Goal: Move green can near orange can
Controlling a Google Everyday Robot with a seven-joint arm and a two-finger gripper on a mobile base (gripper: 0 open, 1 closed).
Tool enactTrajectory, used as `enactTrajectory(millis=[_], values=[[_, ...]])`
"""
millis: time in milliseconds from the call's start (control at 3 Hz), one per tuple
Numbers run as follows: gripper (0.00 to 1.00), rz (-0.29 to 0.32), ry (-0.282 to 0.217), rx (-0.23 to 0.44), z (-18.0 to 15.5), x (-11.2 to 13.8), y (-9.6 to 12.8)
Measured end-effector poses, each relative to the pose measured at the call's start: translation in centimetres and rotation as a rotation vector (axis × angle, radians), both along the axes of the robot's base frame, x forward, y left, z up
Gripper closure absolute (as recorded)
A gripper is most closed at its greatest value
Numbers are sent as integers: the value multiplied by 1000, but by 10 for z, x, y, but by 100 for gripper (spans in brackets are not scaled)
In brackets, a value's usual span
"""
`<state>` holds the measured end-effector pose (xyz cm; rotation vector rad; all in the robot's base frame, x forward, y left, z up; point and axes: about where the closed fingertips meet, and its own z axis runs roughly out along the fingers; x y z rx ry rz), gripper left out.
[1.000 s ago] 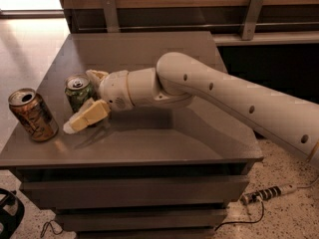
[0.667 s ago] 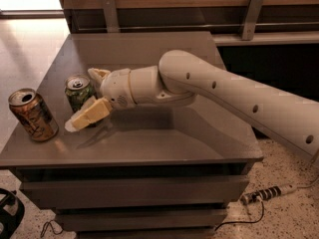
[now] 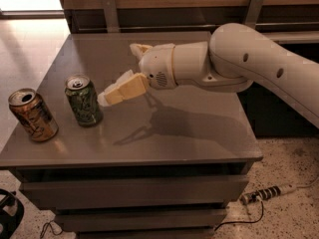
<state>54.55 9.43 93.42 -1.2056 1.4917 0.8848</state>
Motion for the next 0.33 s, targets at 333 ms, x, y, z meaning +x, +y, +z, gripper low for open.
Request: enactTrajectory(millis=[333], values=[[0, -139, -8, 9, 30, 11, -59]])
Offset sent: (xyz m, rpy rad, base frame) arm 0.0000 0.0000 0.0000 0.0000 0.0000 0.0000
